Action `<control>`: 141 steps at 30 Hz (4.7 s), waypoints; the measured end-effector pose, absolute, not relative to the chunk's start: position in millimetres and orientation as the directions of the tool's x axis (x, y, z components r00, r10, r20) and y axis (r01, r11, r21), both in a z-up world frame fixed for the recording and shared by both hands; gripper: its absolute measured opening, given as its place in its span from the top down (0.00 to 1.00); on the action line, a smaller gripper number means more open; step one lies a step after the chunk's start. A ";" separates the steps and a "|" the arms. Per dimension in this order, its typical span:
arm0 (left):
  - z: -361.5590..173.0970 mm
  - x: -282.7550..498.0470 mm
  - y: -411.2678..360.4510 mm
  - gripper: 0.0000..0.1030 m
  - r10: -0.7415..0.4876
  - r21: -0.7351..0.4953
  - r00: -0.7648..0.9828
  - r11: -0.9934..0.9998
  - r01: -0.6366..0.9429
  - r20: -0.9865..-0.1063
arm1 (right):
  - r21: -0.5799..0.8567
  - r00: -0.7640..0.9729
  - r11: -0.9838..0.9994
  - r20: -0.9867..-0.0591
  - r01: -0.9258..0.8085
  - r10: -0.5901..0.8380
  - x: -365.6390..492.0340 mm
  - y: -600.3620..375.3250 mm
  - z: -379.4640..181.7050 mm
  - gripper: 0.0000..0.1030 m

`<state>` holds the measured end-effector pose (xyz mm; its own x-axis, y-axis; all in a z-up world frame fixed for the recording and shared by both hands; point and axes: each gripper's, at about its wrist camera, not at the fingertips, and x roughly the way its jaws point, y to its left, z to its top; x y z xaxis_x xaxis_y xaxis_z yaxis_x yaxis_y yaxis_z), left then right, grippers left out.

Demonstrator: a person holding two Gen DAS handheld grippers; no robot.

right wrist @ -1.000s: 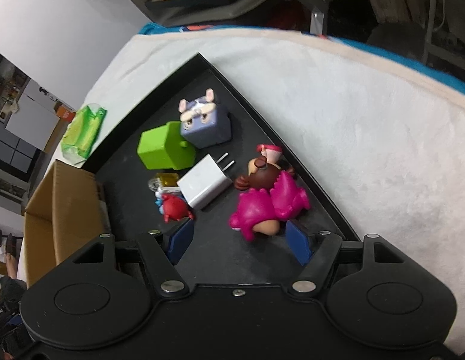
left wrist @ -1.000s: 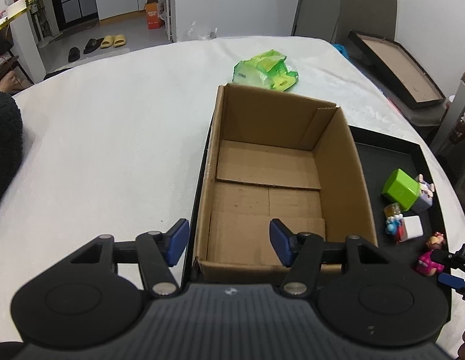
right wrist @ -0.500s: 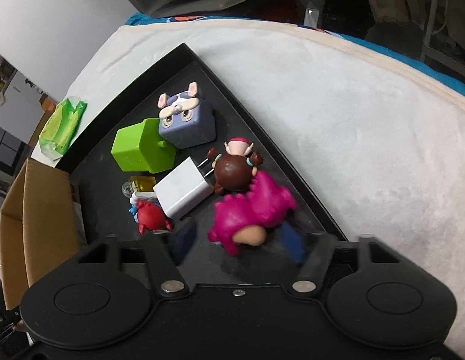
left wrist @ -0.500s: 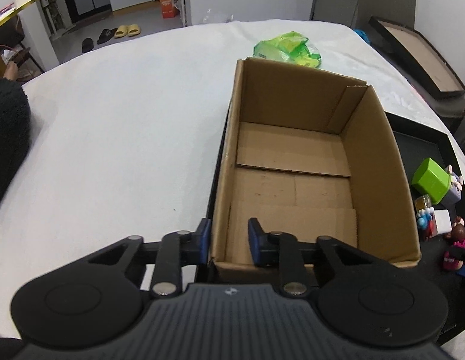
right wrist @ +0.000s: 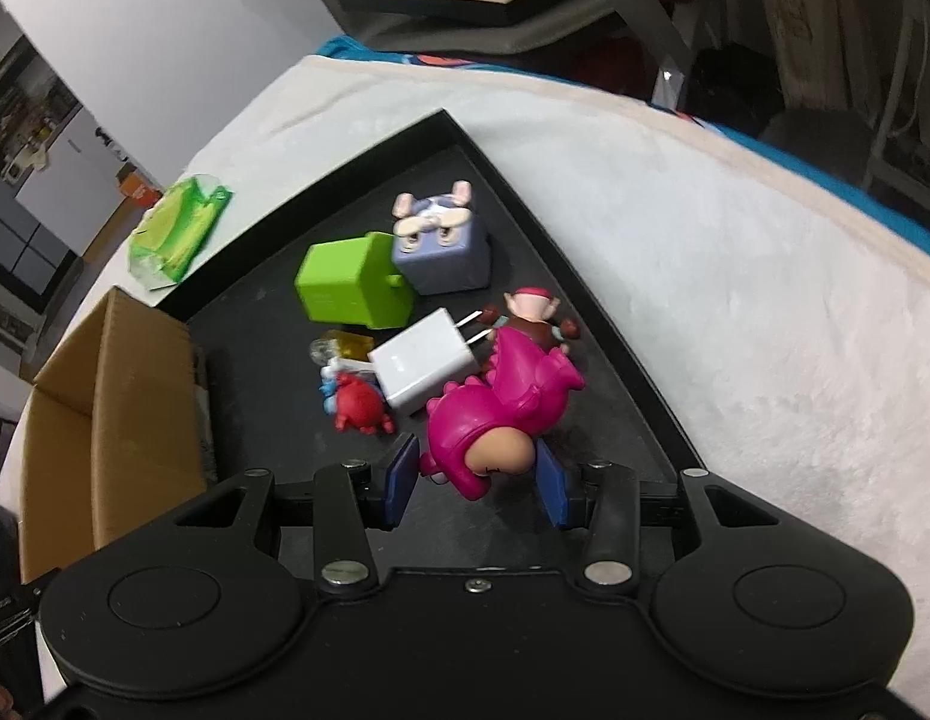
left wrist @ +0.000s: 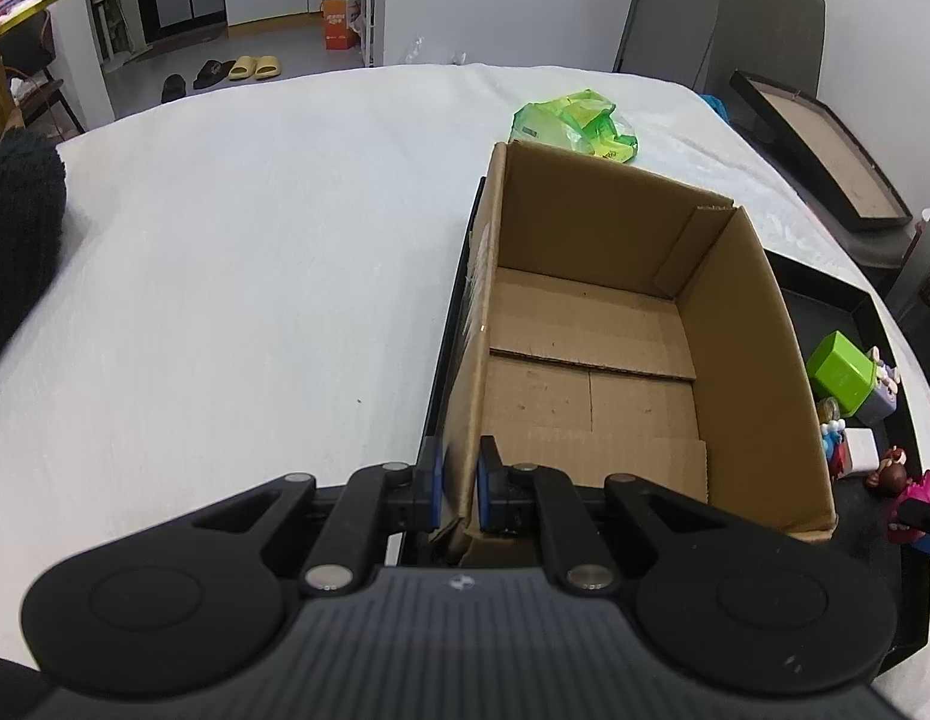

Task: Organize rigid objects
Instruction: 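Carry the pink doll with the right gripper and drop it into the box, then reach the right gripper to the brown-haired doll and grasp it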

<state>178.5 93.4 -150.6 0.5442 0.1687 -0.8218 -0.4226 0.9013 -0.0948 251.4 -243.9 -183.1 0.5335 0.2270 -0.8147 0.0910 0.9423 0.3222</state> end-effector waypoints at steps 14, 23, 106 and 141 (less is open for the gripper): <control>-153.1 176.3 106.0 0.89 0.133 -0.150 0.568 0.893 -0.424 -0.812 | 0.271 0.588 0.962 -0.784 0.035 0.199 228.9 -215.7 -140.4 0.59; -153.6 171.5 109.5 0.89 0.119 -0.167 0.583 0.895 -0.413 -0.804 | 0.196 0.625 0.978 -0.756 -0.066 0.193 227.5 -179.4 -111.2 0.59; -149.7 174.3 104.7 0.47 0.088 -0.182 0.606 0.911 -0.370 -0.791 | 0.215 0.623 0.977 -0.764 0.000 0.168 261.3 -224.7 -140.4 0.48; -150.3 190.5 87.4 0.38 0.186 -0.088 0.591 0.911 -0.403 -0.785 | 0.355 0.596 0.930 -0.768 0.096 0.232 293.5 -259.8 -192.7 0.60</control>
